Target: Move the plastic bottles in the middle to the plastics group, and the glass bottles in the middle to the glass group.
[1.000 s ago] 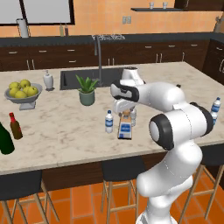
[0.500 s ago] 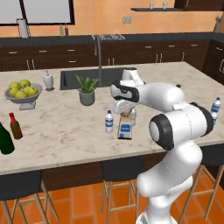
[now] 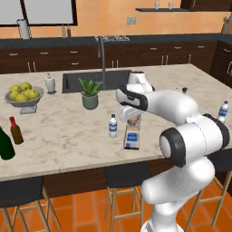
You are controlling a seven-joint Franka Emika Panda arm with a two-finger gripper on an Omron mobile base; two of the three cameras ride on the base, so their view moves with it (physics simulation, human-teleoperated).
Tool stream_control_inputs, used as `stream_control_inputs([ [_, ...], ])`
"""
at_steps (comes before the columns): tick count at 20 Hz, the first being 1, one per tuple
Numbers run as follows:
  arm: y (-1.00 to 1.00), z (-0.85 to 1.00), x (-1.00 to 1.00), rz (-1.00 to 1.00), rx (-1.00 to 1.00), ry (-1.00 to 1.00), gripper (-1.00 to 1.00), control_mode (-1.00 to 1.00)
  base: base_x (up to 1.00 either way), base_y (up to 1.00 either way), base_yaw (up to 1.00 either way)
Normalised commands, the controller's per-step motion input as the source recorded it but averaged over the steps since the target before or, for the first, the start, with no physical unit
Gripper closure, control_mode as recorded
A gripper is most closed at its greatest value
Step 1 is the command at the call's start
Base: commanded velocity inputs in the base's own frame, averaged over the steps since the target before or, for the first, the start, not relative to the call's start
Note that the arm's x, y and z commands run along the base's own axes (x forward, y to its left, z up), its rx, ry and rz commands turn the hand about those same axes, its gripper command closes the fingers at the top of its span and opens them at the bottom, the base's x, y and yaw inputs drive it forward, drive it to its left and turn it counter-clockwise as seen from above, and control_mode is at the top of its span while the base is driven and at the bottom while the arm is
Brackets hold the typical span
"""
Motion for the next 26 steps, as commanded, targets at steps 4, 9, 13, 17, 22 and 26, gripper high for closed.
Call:
stream_control_inputs([
  [4, 0.13, 0.08, -0.60, 0.05, 0.00, 0.00, 1.00, -1.00, 0.00, 0.00, 0.00],
  [9, 0.33, 0.20, -0.37, 0.11, 0.00, 0.00, 1.00, -1.00, 0.00, 0.00, 0.00],
  [13, 0.50, 0.13, -0.14, 0.15, 0.00, -0.03, 1.00, -1.00, 0.00, 0.00, 0.00],
  [17, 0.81, 0.04, 0.00, 0.21, 0.00, -0.03, 1.00, -1.00, 0.00, 0.00, 0.00],
  [22, 0.83, 0.00, -0.08, 0.16, 0.00, -0.07, 1.00, -1.00, 0.00, 0.00, 0.00],
  [26, 0.84, 0.00, -0.08, 0.15, 0.00, -0.17, 1.00, -1.00, 0.00, 0.00, 0.00],
])
